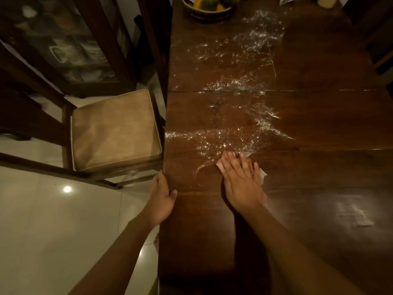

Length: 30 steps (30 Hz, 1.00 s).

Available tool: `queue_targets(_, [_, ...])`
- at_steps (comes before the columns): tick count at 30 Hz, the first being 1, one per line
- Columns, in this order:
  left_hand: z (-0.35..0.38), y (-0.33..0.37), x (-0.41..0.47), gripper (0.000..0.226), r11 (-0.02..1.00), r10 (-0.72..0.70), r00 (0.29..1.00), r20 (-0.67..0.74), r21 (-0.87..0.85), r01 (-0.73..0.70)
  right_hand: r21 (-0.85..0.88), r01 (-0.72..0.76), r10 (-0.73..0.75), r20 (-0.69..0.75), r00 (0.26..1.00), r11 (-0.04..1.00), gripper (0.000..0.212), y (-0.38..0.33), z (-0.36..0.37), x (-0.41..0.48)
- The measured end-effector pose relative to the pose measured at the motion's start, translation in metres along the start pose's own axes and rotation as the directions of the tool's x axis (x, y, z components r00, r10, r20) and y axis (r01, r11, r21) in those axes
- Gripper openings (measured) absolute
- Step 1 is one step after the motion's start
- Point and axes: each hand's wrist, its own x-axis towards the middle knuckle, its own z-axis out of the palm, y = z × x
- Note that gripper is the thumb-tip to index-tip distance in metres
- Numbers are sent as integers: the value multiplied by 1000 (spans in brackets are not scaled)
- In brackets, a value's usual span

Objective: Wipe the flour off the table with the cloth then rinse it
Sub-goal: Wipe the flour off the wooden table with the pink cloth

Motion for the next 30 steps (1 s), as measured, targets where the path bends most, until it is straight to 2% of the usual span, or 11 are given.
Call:
queue_targets(2, [-9, 11, 22, 69, 1000, -2, 1000, -10, -32, 1, 40, -18, 18, -12, 1000, 999, 55, -37, 4, 14])
queue_targets(6, [-27, 22, 57, 62, 996, 12, 999, -35, -82, -15, 2, 380, -380, 36, 924, 925, 55, -91, 22, -5])
queue_targets(9, [-41, 23, 77, 59, 990, 108, 993, 41, -100, -103, 10, 517, -517, 58, 854, 856, 57, -72, 24, -30])
queue_targets(11, [-47, 19, 84, 64, 988, 144, 985, 98, -60, -139, -17, 432, -431, 58, 901, 902, 57, -40, 20, -35])
queue_targets(14, [-52, 7, 92, 70, 985, 166, 975, 146, 12, -169, 43, 42, -42, 12, 999, 998, 54, -12, 7, -17])
queue_targets(18, [-47, -4, 94, 75, 980, 199, 972, 124, -14, -199, 116, -252, 263, -89, 961, 961, 60, -54, 4, 41])
queue_targets(21, [-45, -12, 93, 72, 972, 219, 971, 95, -102, -210, 77, -168, 174, -74, 982, 983, 58, -104, 13, 70])
queue_targets(24, [-49, -16, 91, 67, 946, 255, 961, 103, -232, -226, 37, 169, -170, 26, 985, 985, 56, -127, 18, 65])
queue_targets(26, [-51, -18, 87, 65, 941, 241, 965, 106, -268, -206, 28, 280, -281, 49, 958, 960, 55, -109, 14, 59])
queue_targets(28, [-51, -20, 85, 64, 943, 232, 967, 105, -268, -197, 26, 203, -204, 26, 979, 979, 53, -80, 9, 58])
queue_targets(30, [-52, -19, 84, 62, 949, 243, 965, 102, -231, -214, 60, -9, 11, -35, 999, 998, 52, -65, 4, 66])
